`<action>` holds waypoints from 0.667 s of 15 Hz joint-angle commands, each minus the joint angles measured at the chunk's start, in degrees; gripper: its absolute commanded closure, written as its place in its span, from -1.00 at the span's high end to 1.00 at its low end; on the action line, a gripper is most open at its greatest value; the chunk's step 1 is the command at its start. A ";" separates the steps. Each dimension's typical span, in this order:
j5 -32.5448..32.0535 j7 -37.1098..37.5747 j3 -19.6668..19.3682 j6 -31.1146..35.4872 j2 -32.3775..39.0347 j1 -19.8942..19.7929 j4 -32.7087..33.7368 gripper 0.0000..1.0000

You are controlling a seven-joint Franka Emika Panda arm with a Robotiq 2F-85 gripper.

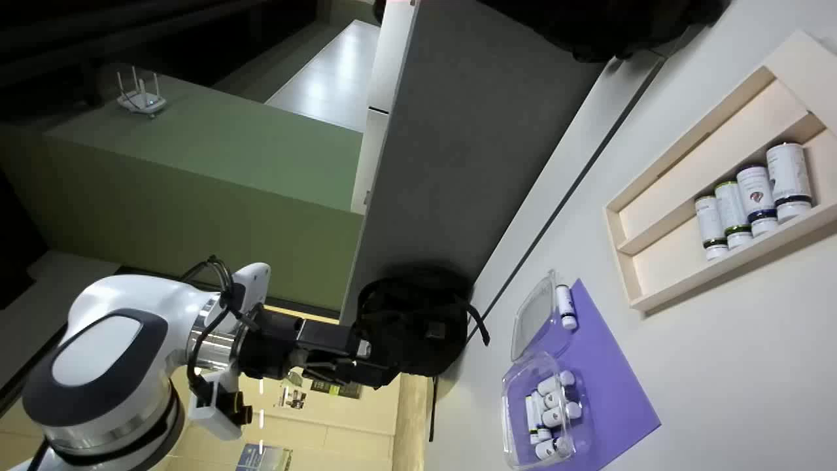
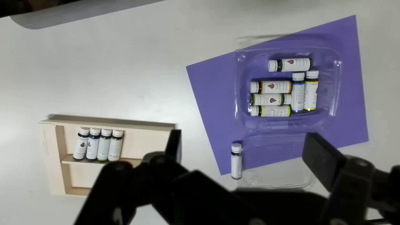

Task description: Get the object from the purple paper and put it in the colourless box

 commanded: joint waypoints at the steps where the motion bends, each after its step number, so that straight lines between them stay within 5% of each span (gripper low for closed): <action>1: -0.21 0.15 -0.63 -0.09 0.05 0.63 0.08 1.00; 10: -1.41 0.64 -0.83 1.33 4.04 -0.08 2.19 1.00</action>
